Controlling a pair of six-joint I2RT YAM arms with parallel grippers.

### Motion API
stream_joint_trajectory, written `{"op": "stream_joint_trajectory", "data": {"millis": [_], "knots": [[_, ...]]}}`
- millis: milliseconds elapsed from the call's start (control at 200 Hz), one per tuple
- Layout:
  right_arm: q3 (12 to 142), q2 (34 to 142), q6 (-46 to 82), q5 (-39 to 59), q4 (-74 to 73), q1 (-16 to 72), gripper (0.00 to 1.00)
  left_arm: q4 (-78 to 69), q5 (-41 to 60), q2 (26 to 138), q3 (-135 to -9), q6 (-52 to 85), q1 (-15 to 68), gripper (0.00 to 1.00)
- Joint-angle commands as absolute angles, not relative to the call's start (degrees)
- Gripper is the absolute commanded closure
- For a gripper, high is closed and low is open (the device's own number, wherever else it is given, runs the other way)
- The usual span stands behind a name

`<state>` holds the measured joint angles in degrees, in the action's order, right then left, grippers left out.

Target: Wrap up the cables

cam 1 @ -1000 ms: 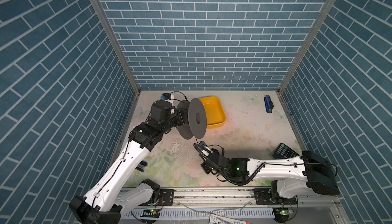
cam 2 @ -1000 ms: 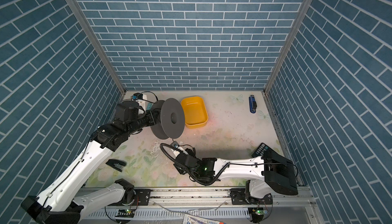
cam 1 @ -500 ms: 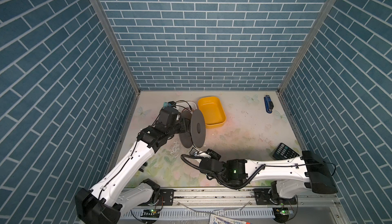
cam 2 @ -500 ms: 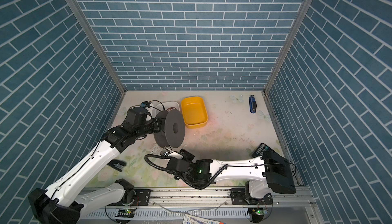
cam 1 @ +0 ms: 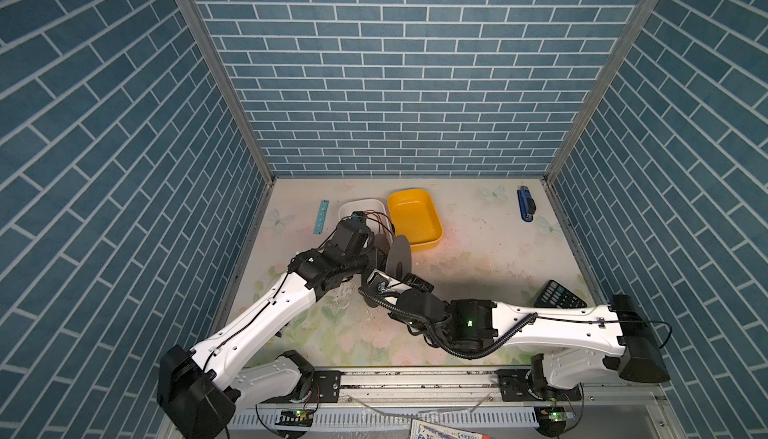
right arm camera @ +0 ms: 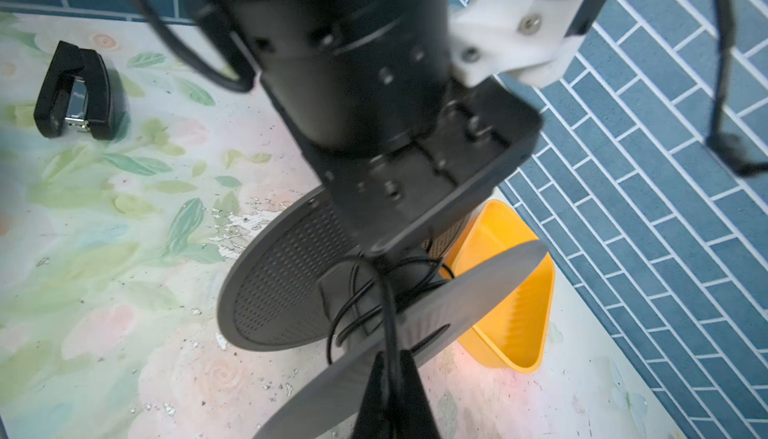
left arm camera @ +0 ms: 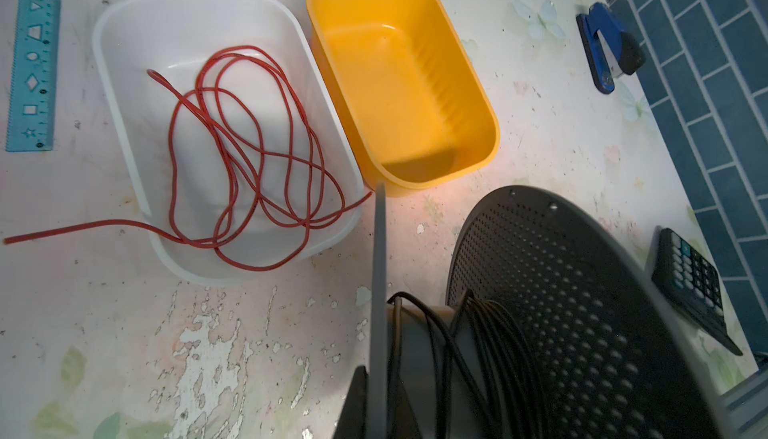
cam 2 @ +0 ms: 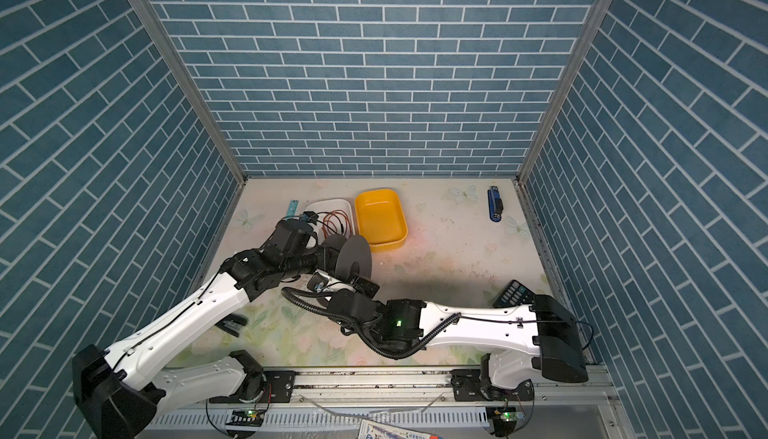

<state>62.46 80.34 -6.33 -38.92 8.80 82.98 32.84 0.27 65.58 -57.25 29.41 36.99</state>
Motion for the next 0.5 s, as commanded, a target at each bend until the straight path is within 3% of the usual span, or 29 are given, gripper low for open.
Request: {"op": "stream_joint_trajectory", "data": {"millis": [0, 215, 495], "knots": [[66.4, 77.1, -6.9, -36.3, 11.0, 80.8, 1.00, 30.8, 2.2, 64.9, -58.0, 28.3, 37.8, 1.00], [69.5, 74.8, -1.7, -23.2, 21.2, 72.5, 1.00, 32.1, 8.0, 65.8, -58.5, 24.0, 37.8, 1.00], [71.9, 73.5, 0.3, -14.6, 26.3, 63.7, 1.00, 35.5, 15.5, 67.2, -60.9, 18.4, 37.7, 1.00]]}}
